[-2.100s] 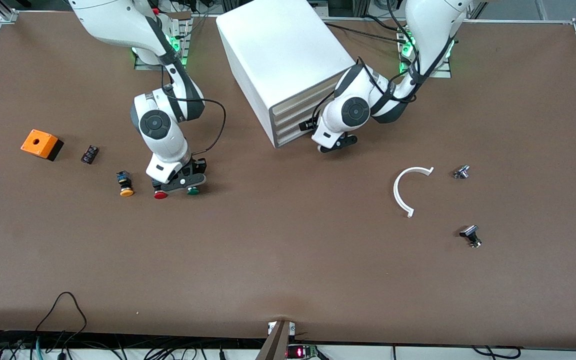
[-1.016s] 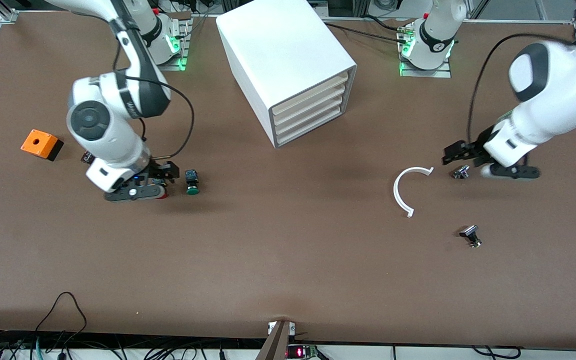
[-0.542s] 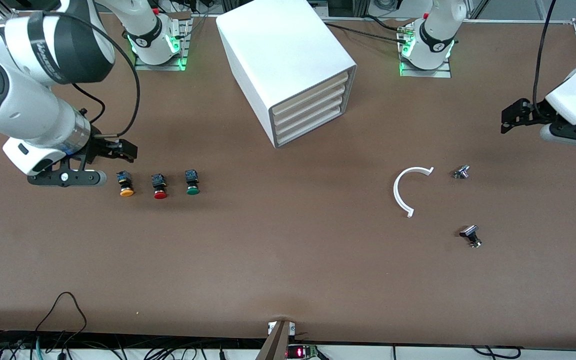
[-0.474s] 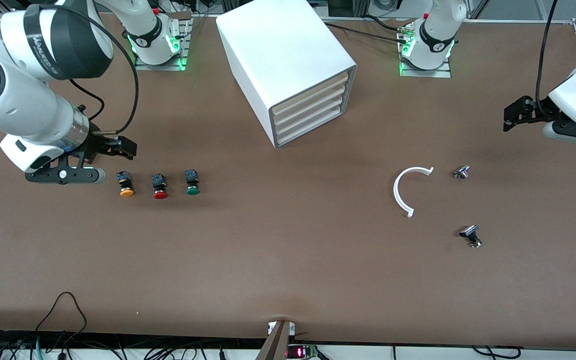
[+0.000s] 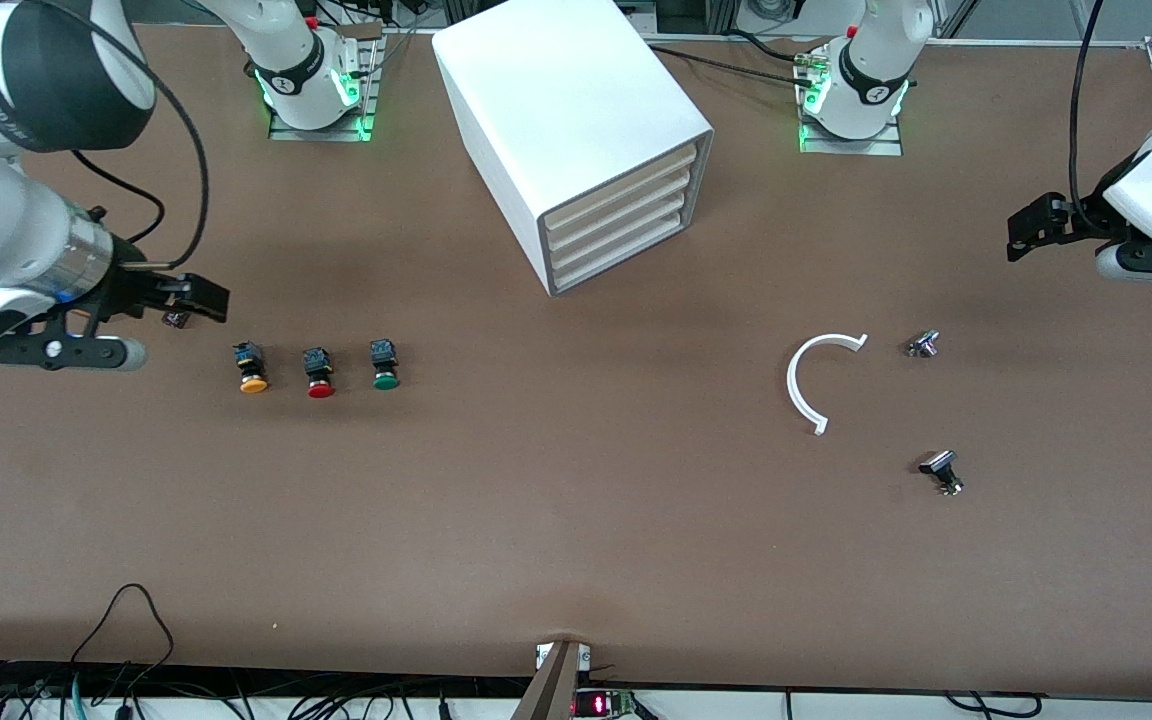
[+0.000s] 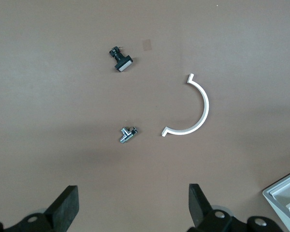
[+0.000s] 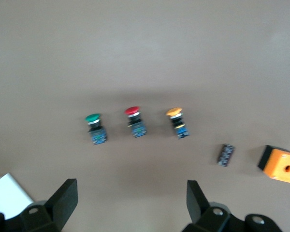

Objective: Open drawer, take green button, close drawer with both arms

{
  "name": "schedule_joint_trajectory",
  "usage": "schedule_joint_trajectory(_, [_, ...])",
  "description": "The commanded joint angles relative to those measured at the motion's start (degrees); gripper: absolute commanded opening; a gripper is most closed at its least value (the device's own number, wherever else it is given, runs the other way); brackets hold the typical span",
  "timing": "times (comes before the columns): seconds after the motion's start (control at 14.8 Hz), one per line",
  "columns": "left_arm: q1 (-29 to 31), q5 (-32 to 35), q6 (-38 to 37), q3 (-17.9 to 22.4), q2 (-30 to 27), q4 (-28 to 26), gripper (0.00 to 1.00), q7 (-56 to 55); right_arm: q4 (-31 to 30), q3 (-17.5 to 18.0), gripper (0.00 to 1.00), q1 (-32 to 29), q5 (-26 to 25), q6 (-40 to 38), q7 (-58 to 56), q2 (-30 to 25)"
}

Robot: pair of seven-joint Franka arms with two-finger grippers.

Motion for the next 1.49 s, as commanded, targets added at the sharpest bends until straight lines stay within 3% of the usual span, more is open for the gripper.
schedule_joint_trajectory(0.0, [-0.5,0.5,-1.2,0.2,0.2,1.4,1.0,-1.7,0.4,-0.7,1.0,-1.3,-2.5,-0.7,0.3,-0.5])
schedule_joint_trajectory(0.34, [-0.5,0.4,-1.2,0.2,0.0,1.4,1.0,-2.5,-2.4,-5.8,1.0,-1.6,-1.7,-1.4,-8.5,-1.3])
schedule_joint_trajectory(0.54, [-0.5,0.4,-1.4,0.1,-0.1,1.5,1.0,-4.2,-3.1,-6.2,1.0,-1.6,-0.6,0.0,-9.9,-1.8])
schedule_joint_trajectory(0.88, [-0.4,0.4,-1.7,0.1,0.3,2.4,1.0,-4.5,-21.6,-6.2,1.0,-1.6,-0.5,13.4,-10.0,-13.0])
schedule_joint_trajectory(1.42, [0.0,0.3,-2.6,-0.3,0.3,2.5,1.0,-4.5,-21.5,-7.8,1.0,-1.5,-0.4,12.2,-7.5,-16.3])
